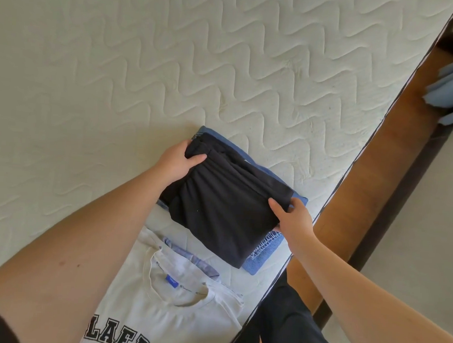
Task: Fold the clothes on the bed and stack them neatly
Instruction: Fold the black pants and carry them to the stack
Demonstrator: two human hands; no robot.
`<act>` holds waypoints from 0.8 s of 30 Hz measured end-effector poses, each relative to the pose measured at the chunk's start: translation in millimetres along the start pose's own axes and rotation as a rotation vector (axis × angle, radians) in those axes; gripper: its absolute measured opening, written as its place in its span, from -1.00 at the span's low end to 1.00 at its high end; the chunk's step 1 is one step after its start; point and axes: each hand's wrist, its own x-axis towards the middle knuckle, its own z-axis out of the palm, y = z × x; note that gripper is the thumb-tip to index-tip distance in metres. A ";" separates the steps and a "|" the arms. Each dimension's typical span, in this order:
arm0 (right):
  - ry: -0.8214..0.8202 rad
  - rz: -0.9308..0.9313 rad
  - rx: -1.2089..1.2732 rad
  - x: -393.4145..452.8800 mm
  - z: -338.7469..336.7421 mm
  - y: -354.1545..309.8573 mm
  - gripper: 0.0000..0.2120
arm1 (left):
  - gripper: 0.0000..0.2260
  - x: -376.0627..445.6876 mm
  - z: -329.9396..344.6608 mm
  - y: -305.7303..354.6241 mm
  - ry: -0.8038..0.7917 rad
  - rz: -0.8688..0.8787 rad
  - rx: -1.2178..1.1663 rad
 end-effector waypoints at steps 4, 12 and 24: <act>0.015 -0.045 -0.249 9.5 0.5 -0.4 -0.50 | -0.52 2.5 13.9 4.3 0.096 -0.049 0.067; 0.371 -0.383 -0.578 -8.1 -6.9 9.2 -0.65 | -0.61 -35.1 33.4 7.8 0.612 0.433 0.438; 0.236 -0.861 -0.982 8.2 85.5 -15.2 -0.36 | -0.44 -9.2 55.2 -34.1 0.378 0.726 1.037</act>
